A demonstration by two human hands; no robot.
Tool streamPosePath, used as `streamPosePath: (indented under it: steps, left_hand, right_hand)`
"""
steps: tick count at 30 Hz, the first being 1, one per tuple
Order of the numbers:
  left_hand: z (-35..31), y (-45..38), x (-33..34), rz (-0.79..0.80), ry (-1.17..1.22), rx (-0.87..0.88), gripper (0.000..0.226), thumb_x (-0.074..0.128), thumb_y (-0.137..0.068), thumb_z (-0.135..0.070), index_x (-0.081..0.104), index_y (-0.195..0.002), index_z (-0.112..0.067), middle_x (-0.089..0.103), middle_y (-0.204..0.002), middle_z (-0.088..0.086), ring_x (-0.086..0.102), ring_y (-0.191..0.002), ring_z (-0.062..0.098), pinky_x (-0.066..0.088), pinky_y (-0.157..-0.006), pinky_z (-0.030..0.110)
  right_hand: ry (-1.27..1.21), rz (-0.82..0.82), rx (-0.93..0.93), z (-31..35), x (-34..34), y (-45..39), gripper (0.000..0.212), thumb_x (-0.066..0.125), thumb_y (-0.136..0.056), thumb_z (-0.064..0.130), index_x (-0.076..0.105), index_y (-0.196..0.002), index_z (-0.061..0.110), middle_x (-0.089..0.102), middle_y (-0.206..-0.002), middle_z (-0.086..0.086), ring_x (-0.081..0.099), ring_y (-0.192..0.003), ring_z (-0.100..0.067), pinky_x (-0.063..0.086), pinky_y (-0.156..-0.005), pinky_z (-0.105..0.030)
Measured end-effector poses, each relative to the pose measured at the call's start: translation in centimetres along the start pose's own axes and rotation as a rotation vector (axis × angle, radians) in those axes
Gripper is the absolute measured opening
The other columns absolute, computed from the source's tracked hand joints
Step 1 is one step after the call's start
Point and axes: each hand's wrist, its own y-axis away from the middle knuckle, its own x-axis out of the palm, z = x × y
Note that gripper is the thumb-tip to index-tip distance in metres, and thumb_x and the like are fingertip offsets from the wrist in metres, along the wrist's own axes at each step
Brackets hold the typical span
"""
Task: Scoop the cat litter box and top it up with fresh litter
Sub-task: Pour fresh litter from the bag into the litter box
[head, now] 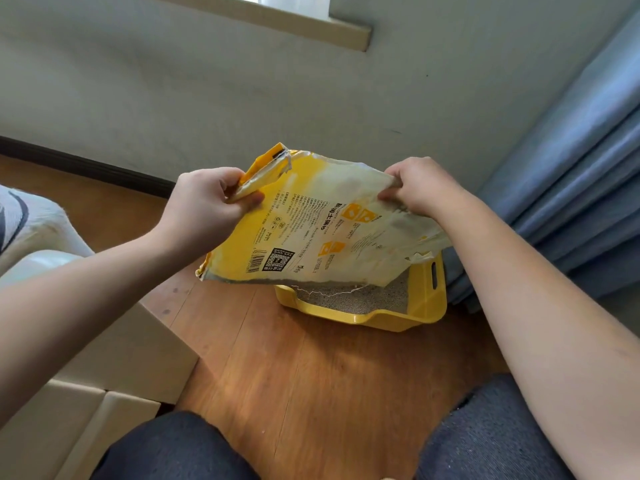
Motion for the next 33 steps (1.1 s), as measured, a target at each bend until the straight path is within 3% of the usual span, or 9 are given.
streamPosePath:
  steps: [5,11,21,25,30,33]
  left_hand:
    - [0.1,0.0,0.1,0.007,-0.007,0.015,0.017,0.069,-0.089,-0.033,0.071,-0.089,-0.016,0.071,-0.080,0.001,0.068,-0.078,0.021,0.057,-0.067,0.049]
    - [0.1,0.0,0.2,0.021,-0.010,0.027,0.019,0.068,-0.089,-0.033,0.072,-0.091,-0.015,0.071,-0.082,0.001,0.068,-0.078,0.020,0.058,-0.068,0.048]
    - [0.2,-0.2,-0.1,0.029,0.011,0.027,0.019,0.067,-0.089,-0.032,0.072,-0.093,-0.014,0.072,-0.083,0.000,0.069,-0.078,0.017,0.059,-0.068,0.047]
    - [0.6,-0.4,-0.2,0.028,-0.005,0.013,0.020,0.067,-0.090,-0.033,0.071,-0.091,-0.013,0.071,-0.083,0.002,0.069,-0.078,0.019,0.058,-0.067,0.048]
    - [1.1,-0.8,-0.5,-0.030,-0.005,-0.016,0.020,0.066,-0.091,-0.031,0.070,-0.091,-0.012,0.070,-0.083,0.006,0.067,-0.079,0.026,0.056,-0.068,0.051]
    - [1.4,-1.1,-0.9,-0.068,-0.015,-0.037,0.020,0.063,-0.093,-0.030,0.067,-0.087,-0.011,0.068,-0.081,0.007,0.065,-0.077,0.028,0.055,-0.066,0.052]
  right_hand:
    - [0.001,-0.001,0.002,-0.1,0.0,-0.1,0.006,0.068,-0.087,0.025,0.070,-0.081,0.024,0.066,-0.079,0.000,0.059,-0.061,-0.017,0.038,-0.049,-0.021]
    - [0.025,0.055,0.018,-0.1,0.0,-0.4,0.007,0.068,-0.085,0.025,0.072,-0.079,0.024,0.069,-0.080,-0.002,0.068,-0.072,-0.022,0.056,-0.065,-0.030]
    - [-0.004,0.060,0.030,0.4,0.1,-0.6,0.006,0.068,-0.086,0.023,0.071,-0.081,0.022,0.070,-0.081,-0.003,0.066,-0.070,-0.022,0.052,-0.061,-0.027]
    - [-0.001,0.036,0.029,0.8,0.1,-0.8,0.006,0.068,-0.087,0.025,0.072,-0.084,0.021,0.069,-0.083,-0.004,0.065,-0.071,-0.024,0.054,-0.067,-0.033]
    - [-0.036,-0.005,0.022,1.7,0.2,-1.4,0.006,0.067,-0.087,0.023,0.071,-0.082,0.023,0.065,-0.084,-0.002,0.061,-0.066,-0.021,0.047,-0.055,-0.025]
    - [-0.035,-0.035,0.009,2.3,0.4,-1.8,0.007,0.066,-0.087,0.022,0.069,-0.081,0.023,0.065,-0.084,-0.002,0.061,-0.069,-0.022,0.046,-0.056,-0.024]
